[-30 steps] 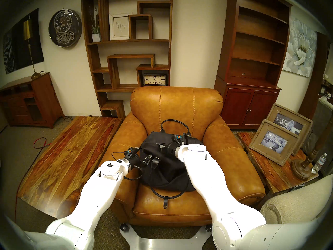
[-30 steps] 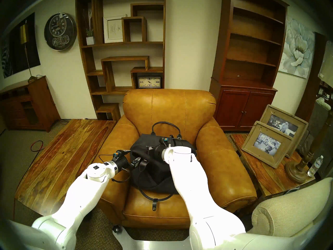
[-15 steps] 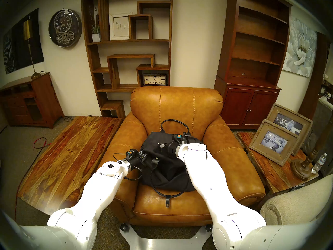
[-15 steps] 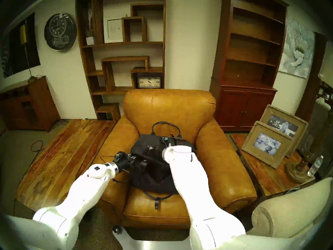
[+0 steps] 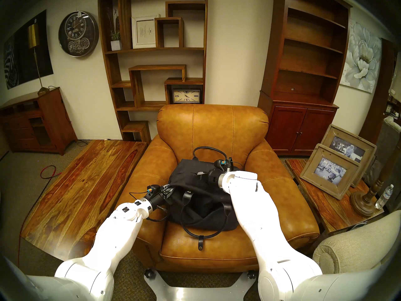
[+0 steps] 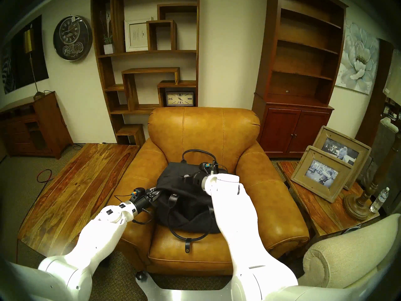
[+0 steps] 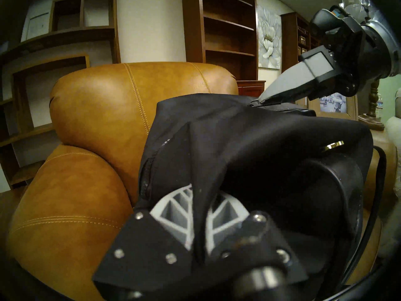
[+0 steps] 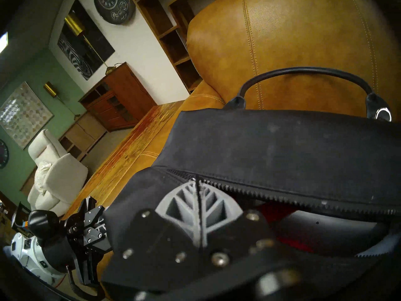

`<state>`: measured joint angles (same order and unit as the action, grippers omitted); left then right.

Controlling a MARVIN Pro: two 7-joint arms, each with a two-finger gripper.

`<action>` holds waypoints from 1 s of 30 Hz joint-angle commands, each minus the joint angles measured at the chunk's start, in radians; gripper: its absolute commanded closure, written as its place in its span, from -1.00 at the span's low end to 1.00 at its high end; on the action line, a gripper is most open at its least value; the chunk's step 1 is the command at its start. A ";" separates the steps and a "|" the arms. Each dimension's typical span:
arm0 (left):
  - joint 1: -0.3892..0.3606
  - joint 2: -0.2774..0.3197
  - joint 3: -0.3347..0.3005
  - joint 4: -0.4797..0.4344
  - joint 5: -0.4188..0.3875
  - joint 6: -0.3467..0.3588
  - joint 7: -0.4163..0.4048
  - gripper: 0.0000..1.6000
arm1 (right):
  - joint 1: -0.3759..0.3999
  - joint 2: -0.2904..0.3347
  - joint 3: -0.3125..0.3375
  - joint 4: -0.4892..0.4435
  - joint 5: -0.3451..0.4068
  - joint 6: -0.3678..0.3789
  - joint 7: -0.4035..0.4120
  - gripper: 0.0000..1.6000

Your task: Close a bag with a zipper

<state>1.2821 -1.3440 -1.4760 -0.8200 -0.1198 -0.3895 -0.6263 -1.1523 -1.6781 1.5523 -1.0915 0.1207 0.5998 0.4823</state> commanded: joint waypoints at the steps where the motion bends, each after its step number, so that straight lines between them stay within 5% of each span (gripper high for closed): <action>1: 0.020 0.024 -0.036 -0.064 -0.024 -0.031 0.009 1.00 | 0.025 0.017 0.026 -0.037 0.006 0.018 -0.009 1.00; 30: 0.004 0.030 -0.042 -0.083 0.005 -0.020 0.042 1.00 | -0.012 0.048 0.041 -0.142 -0.050 0.141 -0.047 1.00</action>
<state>1.3166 -1.3452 -1.4869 -0.8684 -0.1066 -0.3999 -0.5991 -1.1611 -1.6531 1.5826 -1.1724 0.0750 0.7286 0.4379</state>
